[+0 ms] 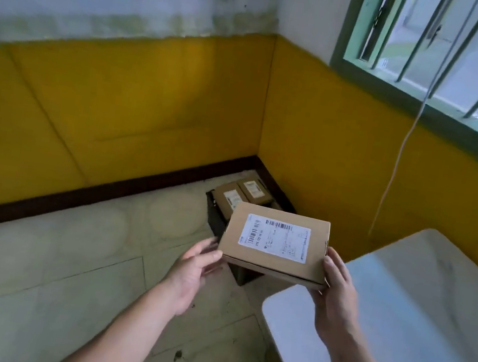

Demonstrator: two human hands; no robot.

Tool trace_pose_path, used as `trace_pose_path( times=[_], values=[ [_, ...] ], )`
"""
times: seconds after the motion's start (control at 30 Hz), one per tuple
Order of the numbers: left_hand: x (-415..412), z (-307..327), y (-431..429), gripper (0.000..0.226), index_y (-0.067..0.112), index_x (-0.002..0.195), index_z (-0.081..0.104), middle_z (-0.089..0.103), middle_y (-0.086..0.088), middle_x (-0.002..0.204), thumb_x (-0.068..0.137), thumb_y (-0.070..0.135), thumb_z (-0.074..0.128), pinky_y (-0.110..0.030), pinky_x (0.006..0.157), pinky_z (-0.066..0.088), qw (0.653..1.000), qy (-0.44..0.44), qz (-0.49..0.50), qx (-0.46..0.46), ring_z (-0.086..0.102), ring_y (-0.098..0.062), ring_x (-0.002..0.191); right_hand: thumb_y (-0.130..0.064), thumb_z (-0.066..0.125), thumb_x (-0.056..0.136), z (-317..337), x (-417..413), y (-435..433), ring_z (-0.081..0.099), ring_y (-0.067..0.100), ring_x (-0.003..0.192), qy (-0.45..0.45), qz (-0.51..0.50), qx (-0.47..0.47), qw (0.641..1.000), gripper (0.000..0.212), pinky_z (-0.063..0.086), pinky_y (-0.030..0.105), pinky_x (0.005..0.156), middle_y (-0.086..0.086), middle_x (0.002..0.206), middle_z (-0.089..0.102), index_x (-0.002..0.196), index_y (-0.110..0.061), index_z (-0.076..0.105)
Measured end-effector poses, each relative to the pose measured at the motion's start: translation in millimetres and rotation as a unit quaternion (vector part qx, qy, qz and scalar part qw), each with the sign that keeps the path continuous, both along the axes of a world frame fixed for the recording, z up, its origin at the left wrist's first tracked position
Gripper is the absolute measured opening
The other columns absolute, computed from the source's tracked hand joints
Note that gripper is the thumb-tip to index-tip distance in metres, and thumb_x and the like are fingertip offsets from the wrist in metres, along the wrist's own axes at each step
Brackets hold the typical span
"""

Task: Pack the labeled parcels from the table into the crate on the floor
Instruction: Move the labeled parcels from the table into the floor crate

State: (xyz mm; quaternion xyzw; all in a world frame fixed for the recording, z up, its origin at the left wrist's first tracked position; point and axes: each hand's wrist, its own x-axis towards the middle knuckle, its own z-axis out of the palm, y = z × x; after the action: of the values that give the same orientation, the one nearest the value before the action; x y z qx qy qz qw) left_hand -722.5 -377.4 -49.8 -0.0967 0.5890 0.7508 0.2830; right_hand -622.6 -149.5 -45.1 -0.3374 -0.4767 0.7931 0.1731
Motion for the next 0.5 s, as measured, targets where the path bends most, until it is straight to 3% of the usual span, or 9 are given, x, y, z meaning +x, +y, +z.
trace_pose_path(
  times=[0.33, 0.5],
  values=[
    [-117.9, -31.3, 14.5, 0.032, 0.012, 0.125, 0.062, 0.071, -0.009, 0.117, 0.093, 0.004, 0.06, -0.024, 0.073, 0.052, 0.999, -0.037, 0.011, -0.037, 0.065, -0.018, 0.1, -0.031, 0.057, 0.096, -37.9, -121.8, 3.0, 0.064, 0.016, 0.108, -0.052, -0.02, -0.012, 0.998, 0.023, 0.055, 0.035, 0.083, -0.004, 0.112, 0.07, 0.117, -0.041, 0.062],
    [-208.3, -64.8, 46.0, 0.032, 0.012, 0.122, 0.062, 0.07, -0.011, 0.116, 0.093, -0.001, 0.059, -0.026, 0.076, 0.051, 0.995, -0.046, 0.004, -0.089, 0.064, -0.022, 0.104, -0.033, 0.059, 0.095, -83.8, -200.0, 21.3, 0.071, 0.008, 0.09, -0.078, -0.063, -0.055, 0.993, 0.02, 0.056, 0.023, 0.065, -0.007, 0.101, 0.072, 0.111, -0.044, 0.064]
  ],
)
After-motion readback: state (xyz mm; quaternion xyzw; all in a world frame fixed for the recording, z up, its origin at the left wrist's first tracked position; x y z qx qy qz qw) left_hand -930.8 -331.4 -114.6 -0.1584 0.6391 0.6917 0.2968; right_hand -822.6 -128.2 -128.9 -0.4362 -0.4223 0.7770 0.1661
